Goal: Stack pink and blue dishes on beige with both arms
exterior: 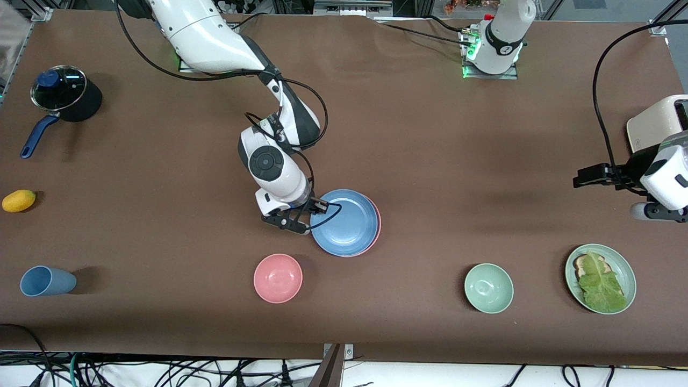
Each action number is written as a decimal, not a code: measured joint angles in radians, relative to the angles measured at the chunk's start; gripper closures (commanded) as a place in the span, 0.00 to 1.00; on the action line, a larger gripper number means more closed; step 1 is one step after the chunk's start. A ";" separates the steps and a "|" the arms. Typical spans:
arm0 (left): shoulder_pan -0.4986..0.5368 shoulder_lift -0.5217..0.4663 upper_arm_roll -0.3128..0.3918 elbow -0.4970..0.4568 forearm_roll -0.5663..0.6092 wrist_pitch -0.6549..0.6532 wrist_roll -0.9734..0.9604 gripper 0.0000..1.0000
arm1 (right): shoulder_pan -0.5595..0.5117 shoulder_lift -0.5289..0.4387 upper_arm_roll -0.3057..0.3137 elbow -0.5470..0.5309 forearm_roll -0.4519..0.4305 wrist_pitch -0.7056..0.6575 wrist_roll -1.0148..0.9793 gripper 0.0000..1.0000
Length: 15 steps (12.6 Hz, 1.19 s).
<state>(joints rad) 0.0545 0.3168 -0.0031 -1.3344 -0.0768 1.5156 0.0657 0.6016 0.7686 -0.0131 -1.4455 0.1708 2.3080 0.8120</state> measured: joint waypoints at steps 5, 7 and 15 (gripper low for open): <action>0.002 -0.060 0.001 -0.016 0.004 -0.211 0.000 0.00 | 0.000 -0.001 -0.022 0.036 -0.006 -0.027 -0.006 0.00; 0.002 -0.060 0.000 -0.021 0.005 -0.217 0.000 0.00 | -0.006 -0.016 -0.078 0.085 -0.025 -0.119 -0.081 0.00; 0.002 -0.074 -0.040 0.028 0.005 -0.232 -0.006 0.00 | -0.071 -0.296 -0.286 0.075 -0.026 -0.519 -0.466 0.00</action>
<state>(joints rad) 0.0565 0.2425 -0.0429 -1.3063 -0.0719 1.2836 0.0601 0.5305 0.4721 -0.2987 -1.3705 0.1453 1.7890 0.3458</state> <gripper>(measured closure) 0.000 0.000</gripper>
